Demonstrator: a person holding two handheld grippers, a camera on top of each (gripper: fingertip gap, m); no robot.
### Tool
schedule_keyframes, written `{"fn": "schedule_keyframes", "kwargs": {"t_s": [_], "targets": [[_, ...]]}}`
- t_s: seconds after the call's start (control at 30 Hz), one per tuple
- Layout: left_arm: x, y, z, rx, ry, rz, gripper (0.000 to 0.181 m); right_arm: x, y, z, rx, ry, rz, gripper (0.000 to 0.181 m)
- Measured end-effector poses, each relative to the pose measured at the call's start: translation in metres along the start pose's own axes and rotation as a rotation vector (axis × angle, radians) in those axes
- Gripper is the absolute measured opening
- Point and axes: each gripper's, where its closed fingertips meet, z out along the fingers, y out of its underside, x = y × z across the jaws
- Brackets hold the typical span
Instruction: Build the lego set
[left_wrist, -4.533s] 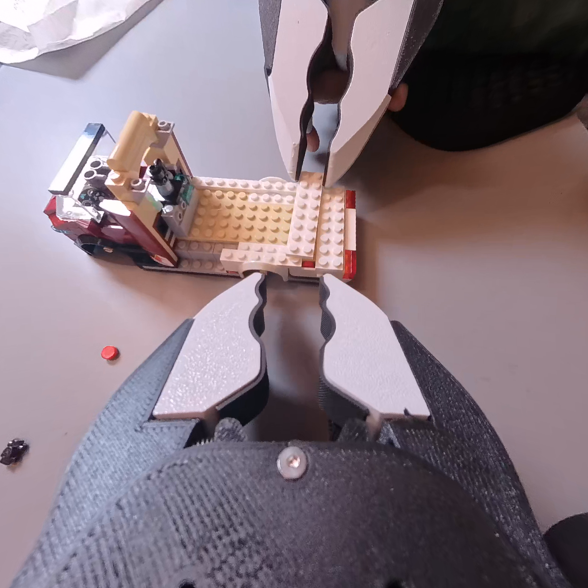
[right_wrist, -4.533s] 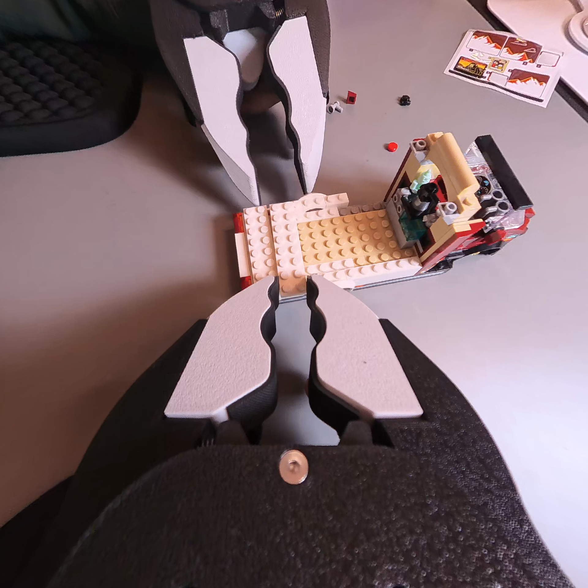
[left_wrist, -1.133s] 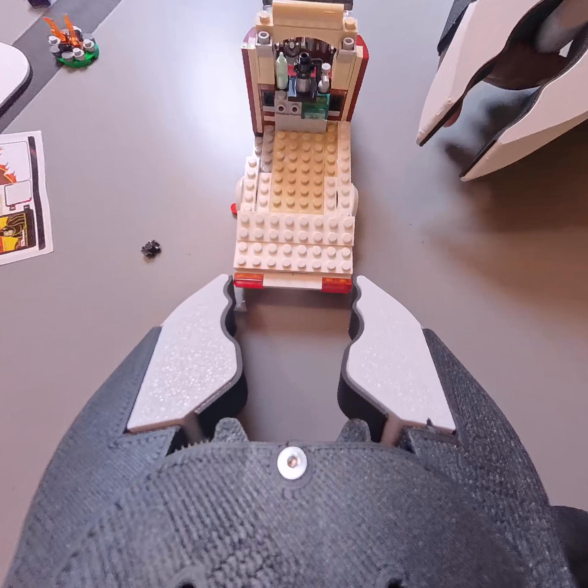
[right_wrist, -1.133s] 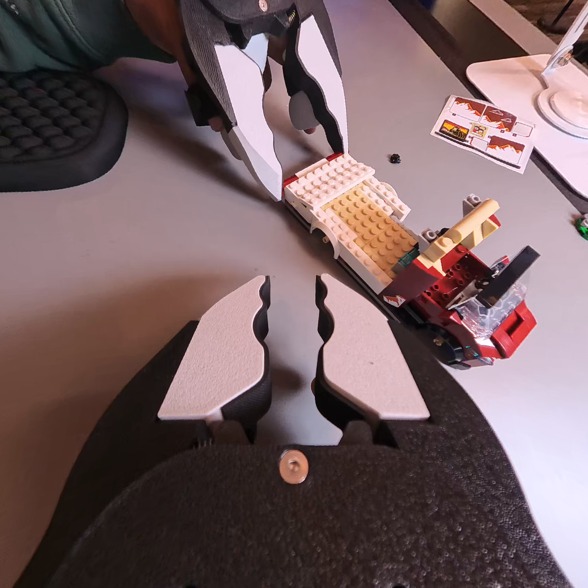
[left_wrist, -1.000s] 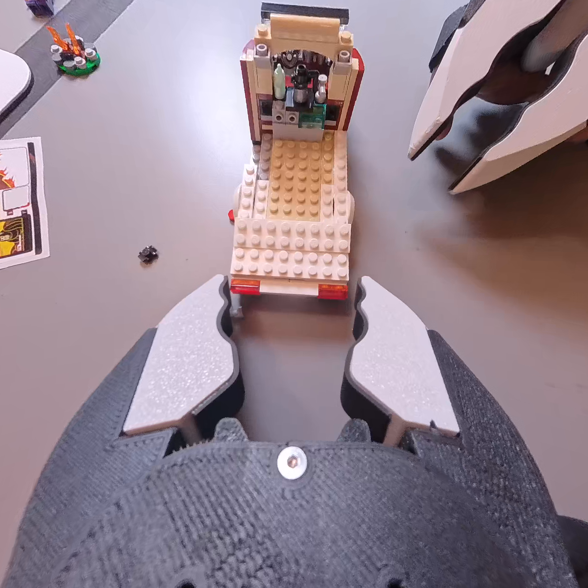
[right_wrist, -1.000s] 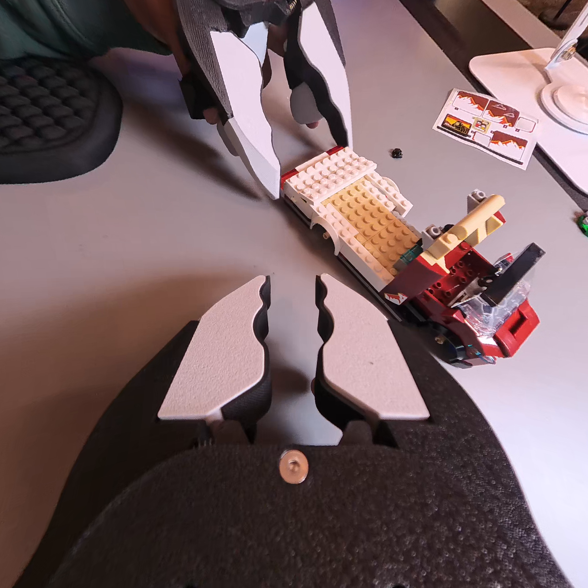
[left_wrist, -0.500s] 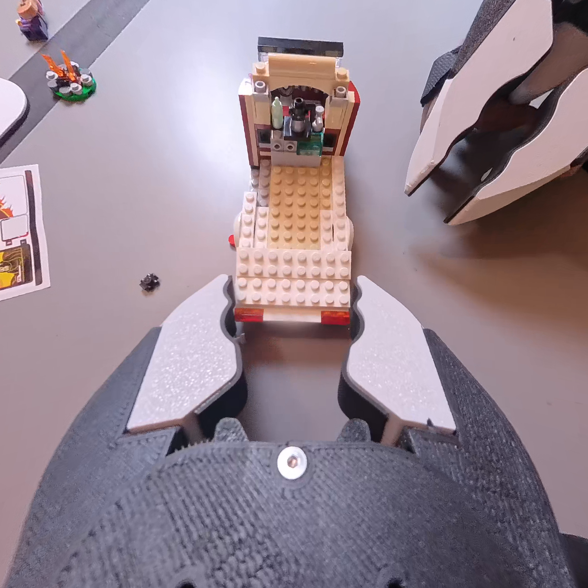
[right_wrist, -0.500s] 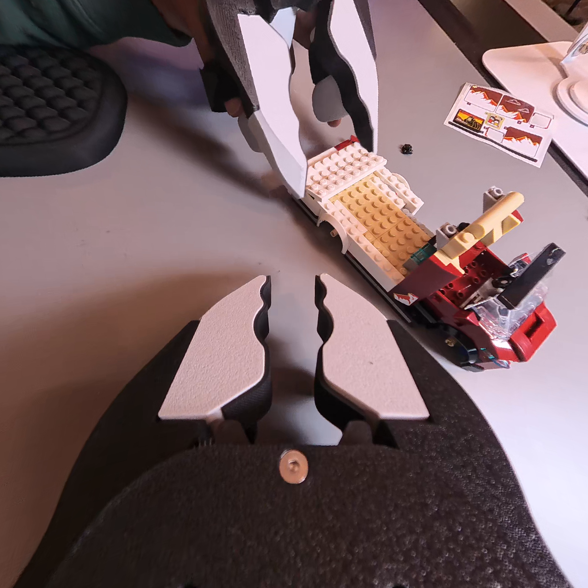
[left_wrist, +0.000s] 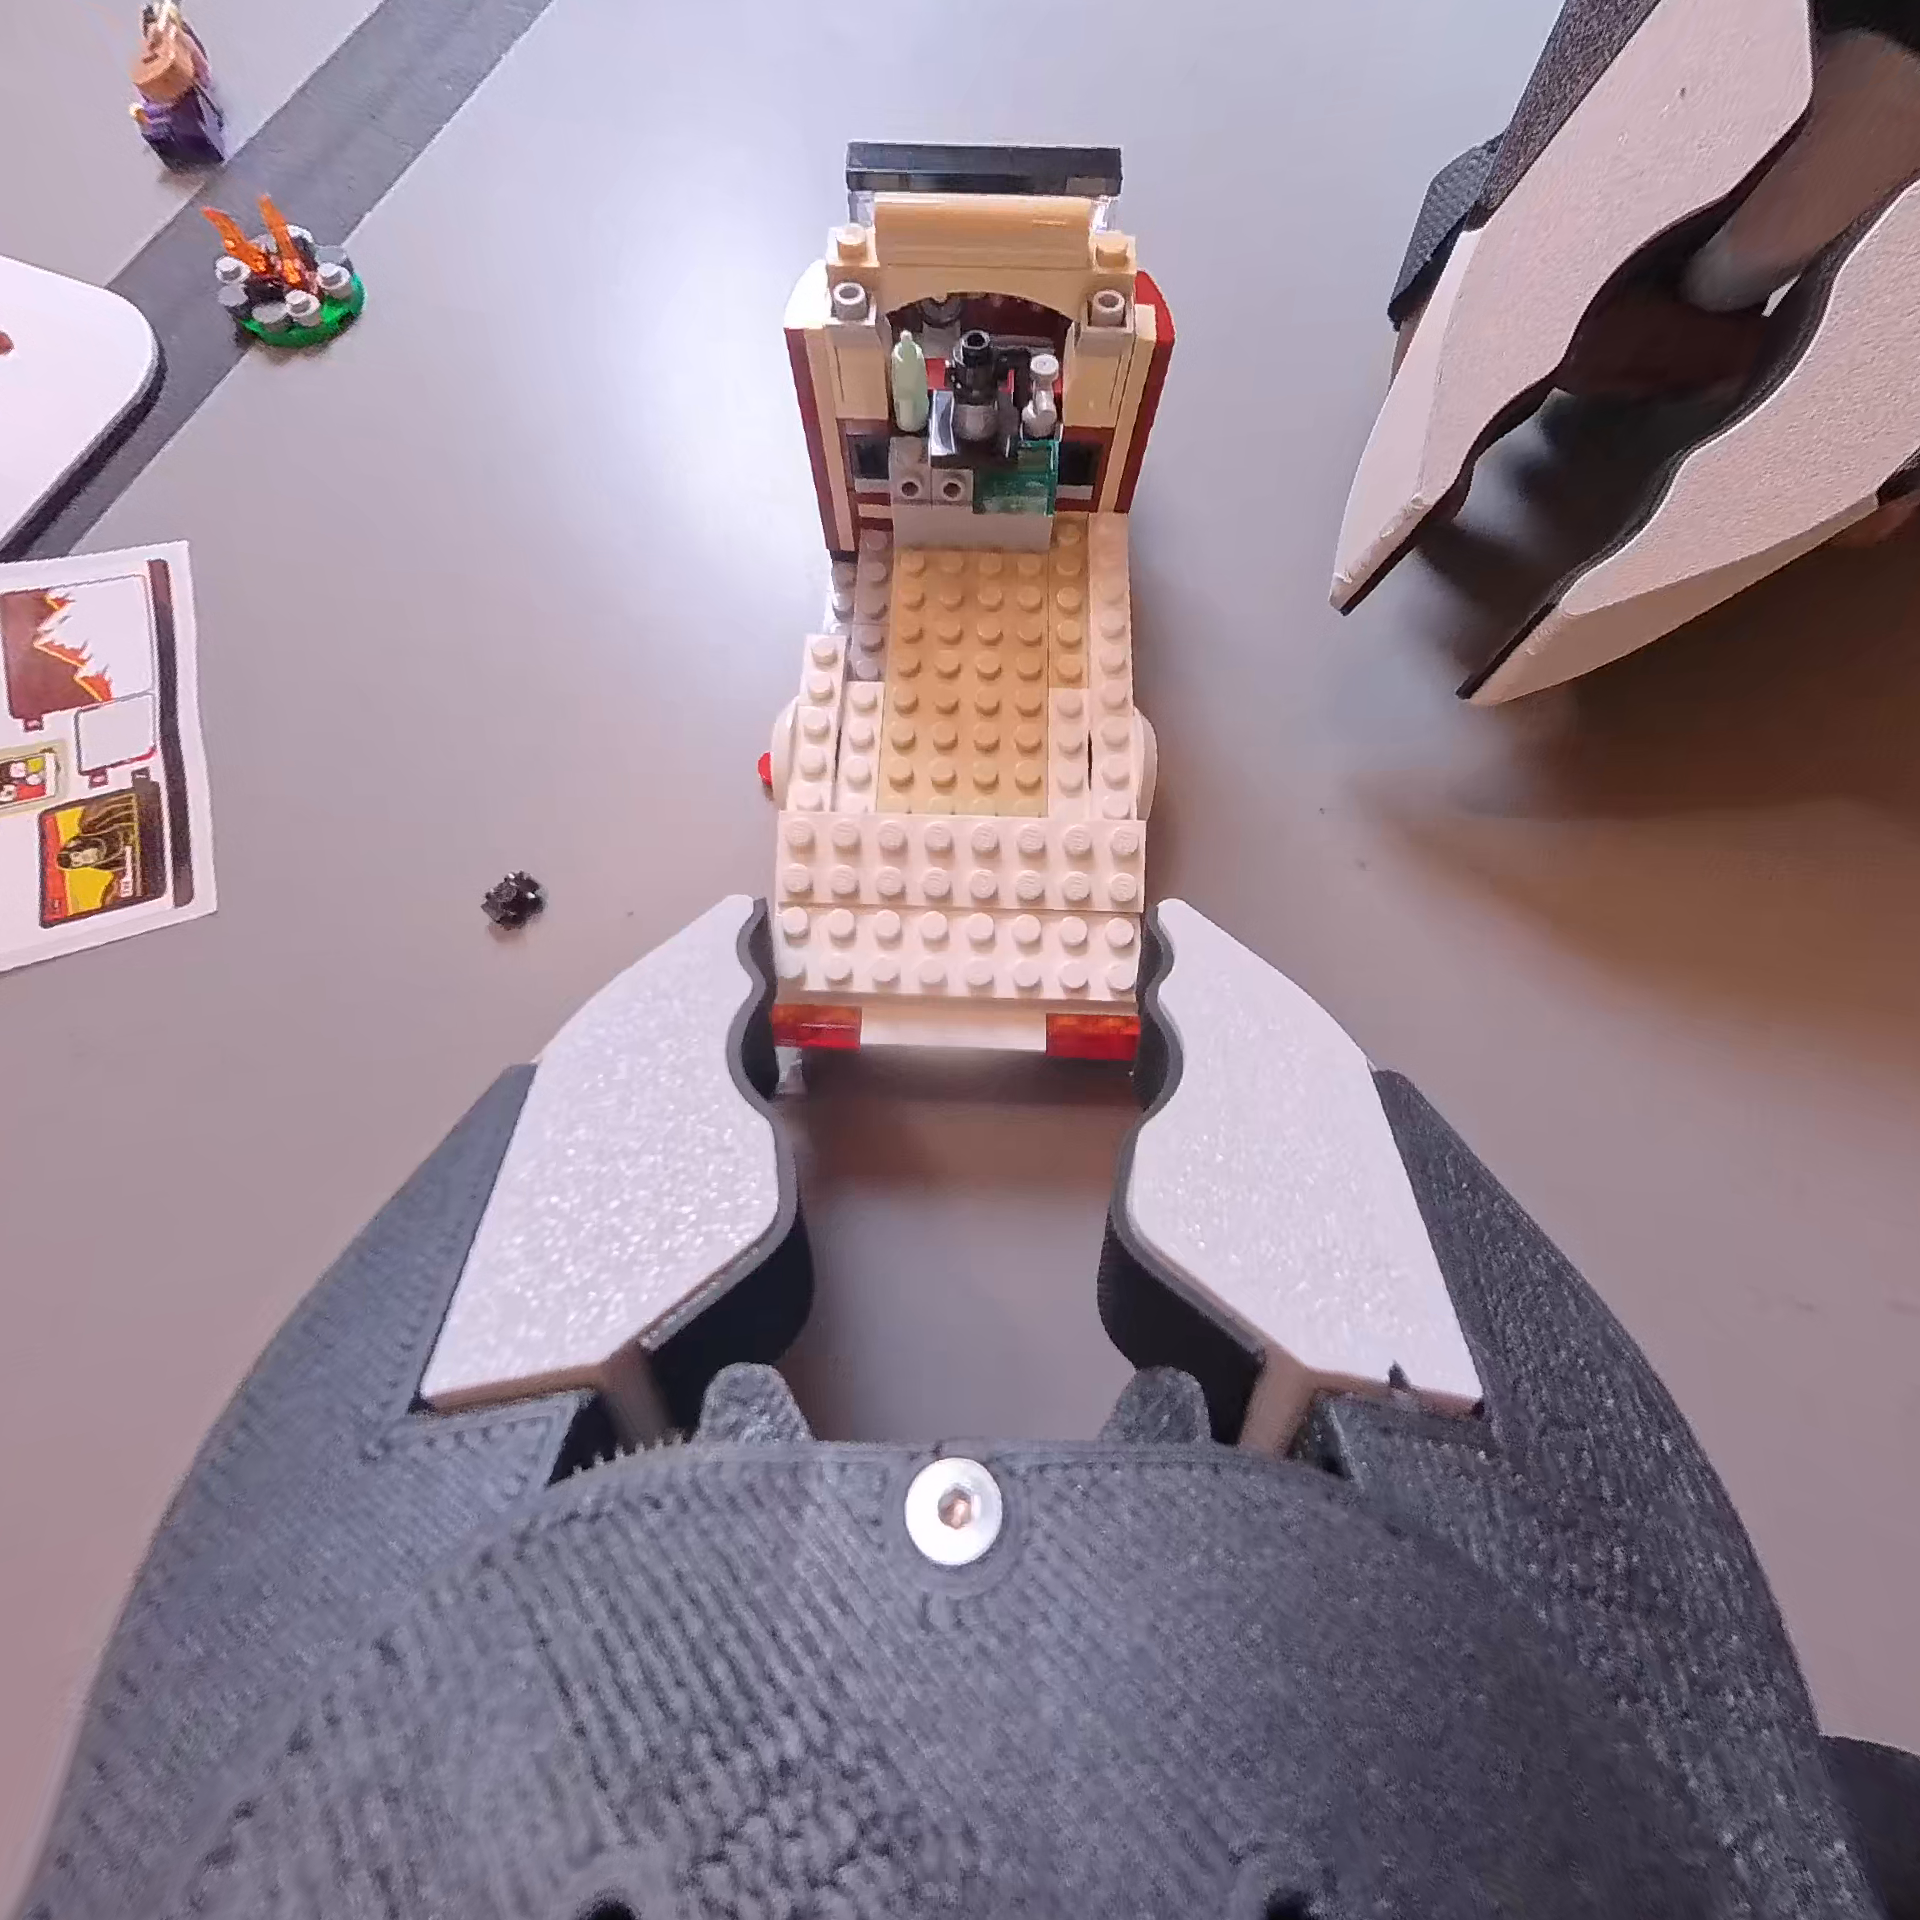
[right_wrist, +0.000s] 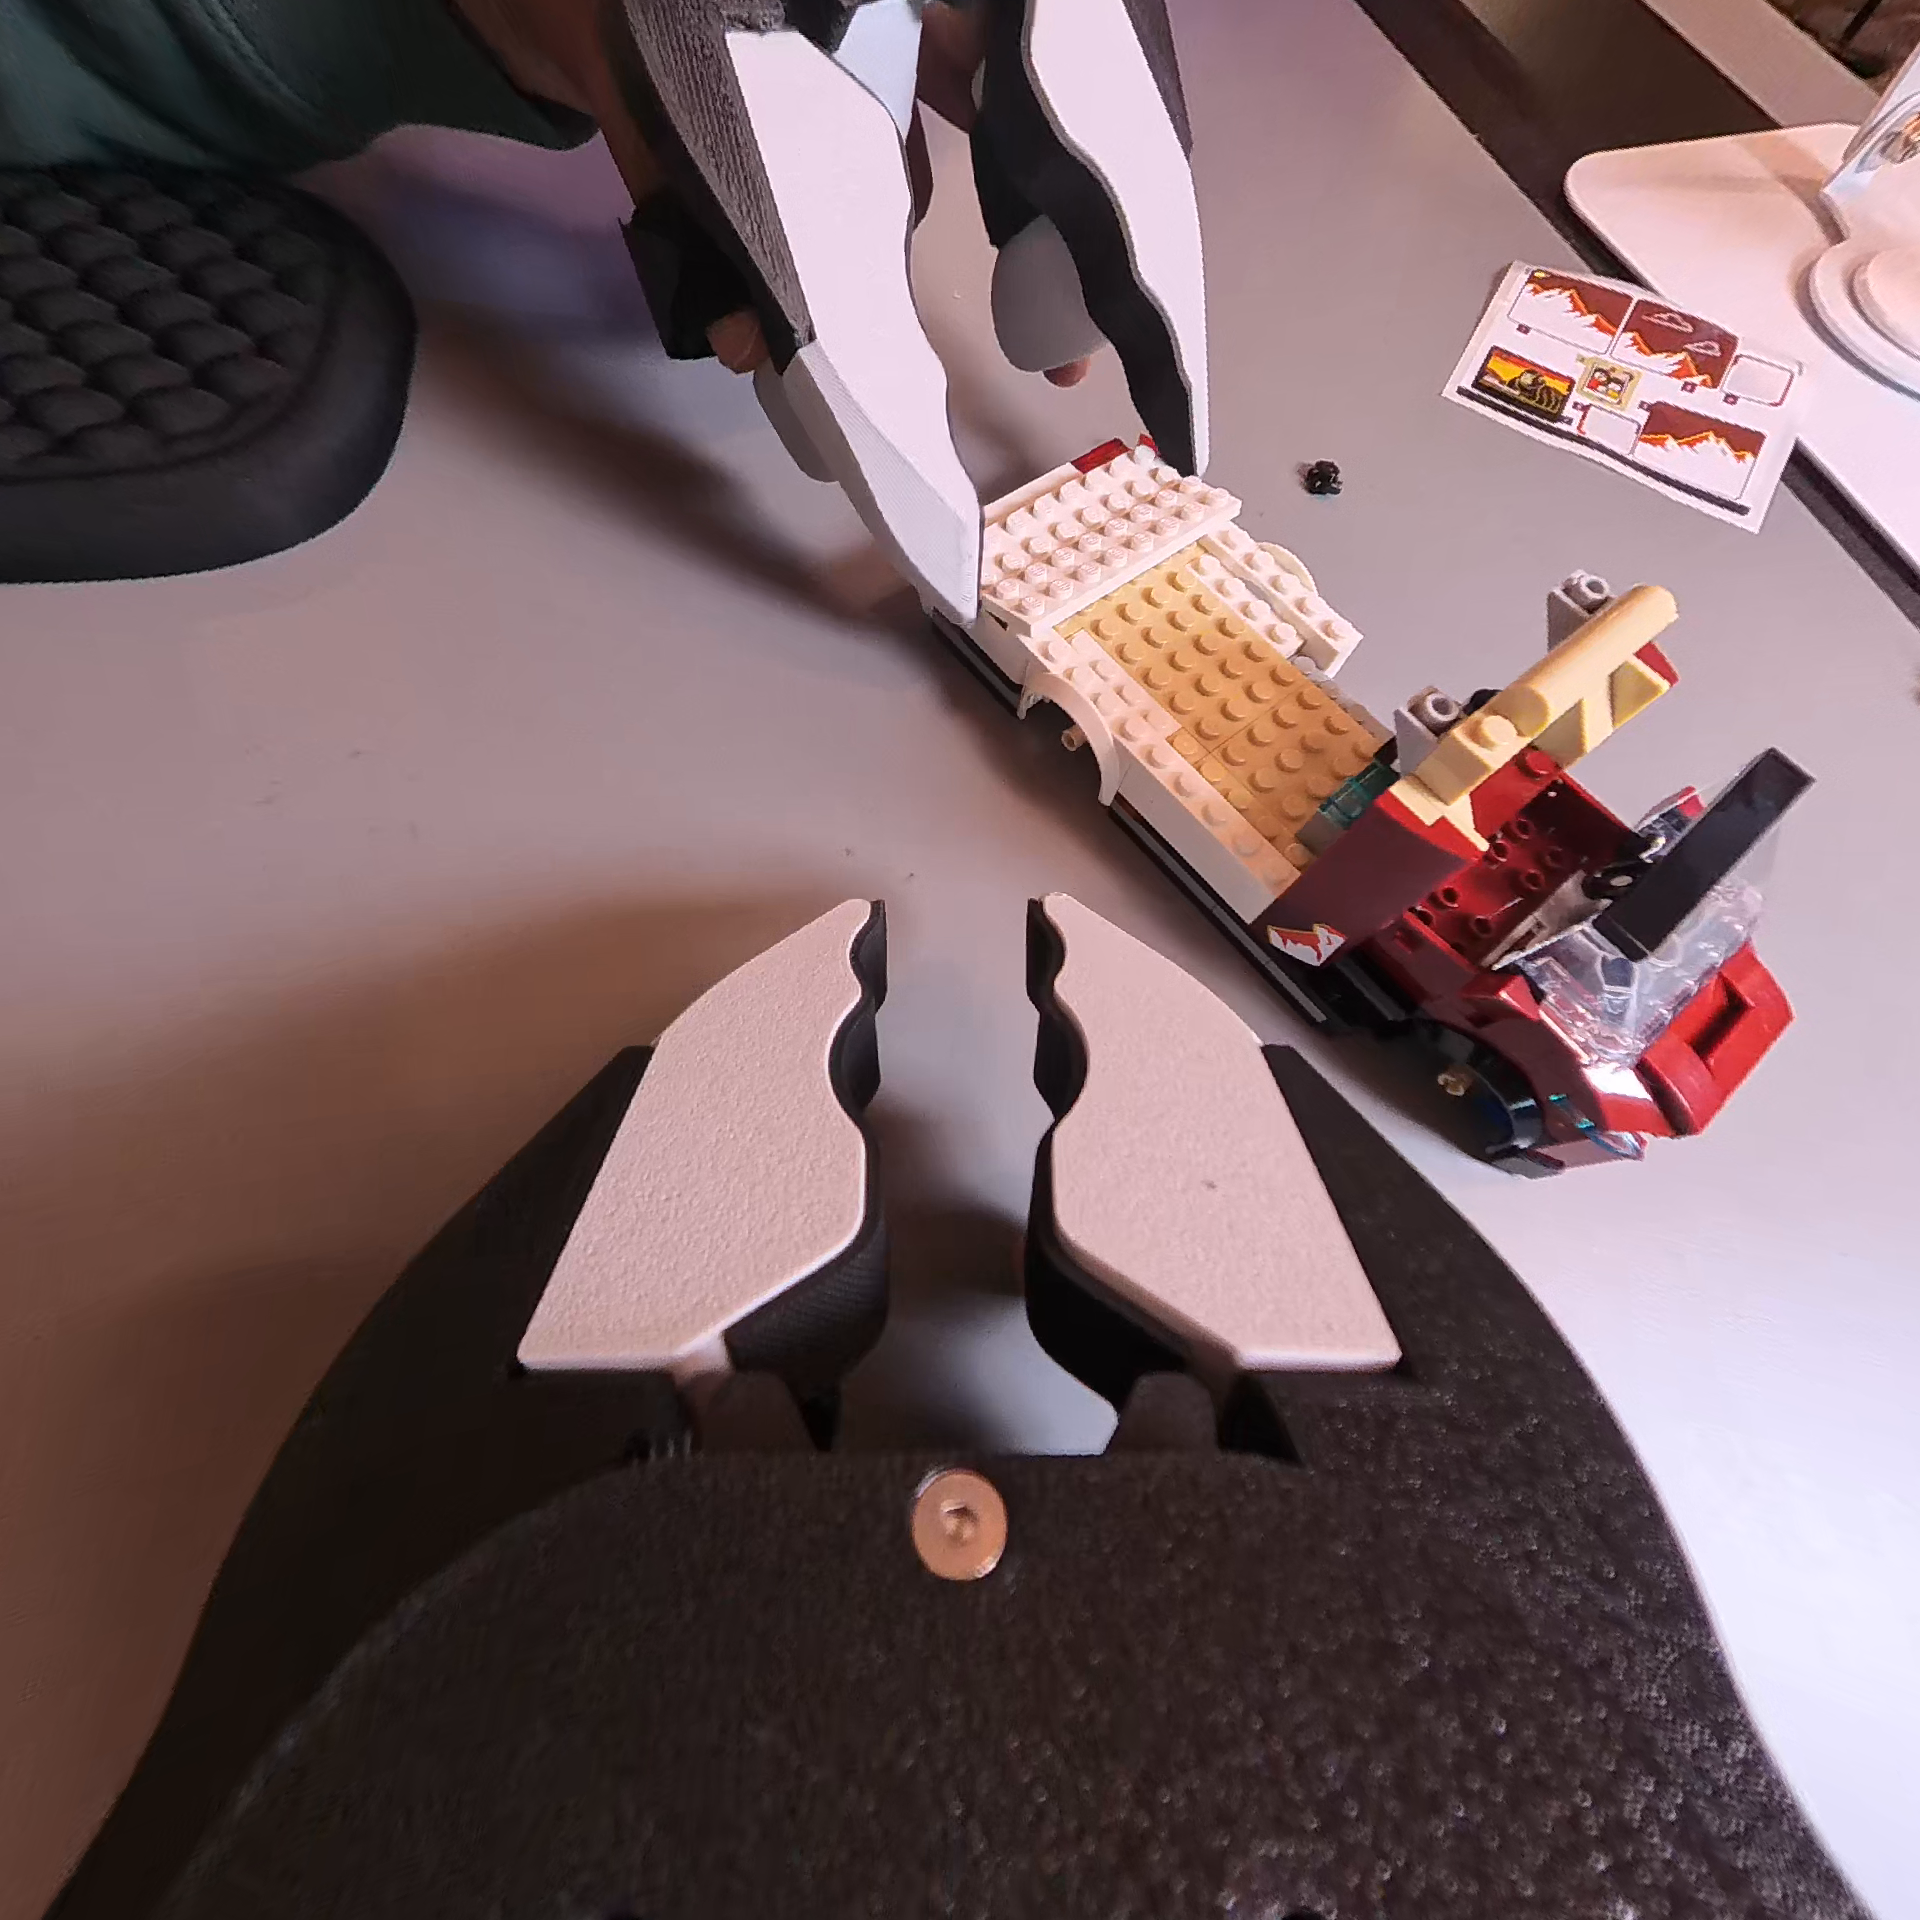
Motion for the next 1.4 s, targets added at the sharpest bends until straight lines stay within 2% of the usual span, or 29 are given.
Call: {"fn": "schedule_keyframes", "kwargs": {"t_s": [1.23,1.4], "targets": [[0.003,0.002,-0.007,0.01,0.002,-0.033,0.065,-0.001,0.001,-0.001,0.007,-0.004,0.008,0.026],[0.003,-0.007,-0.014,0.059,0.016,-0.065,0.064,-0.001,0.001,-0.001,0.006,-0.003,0.006,0.026]]}}
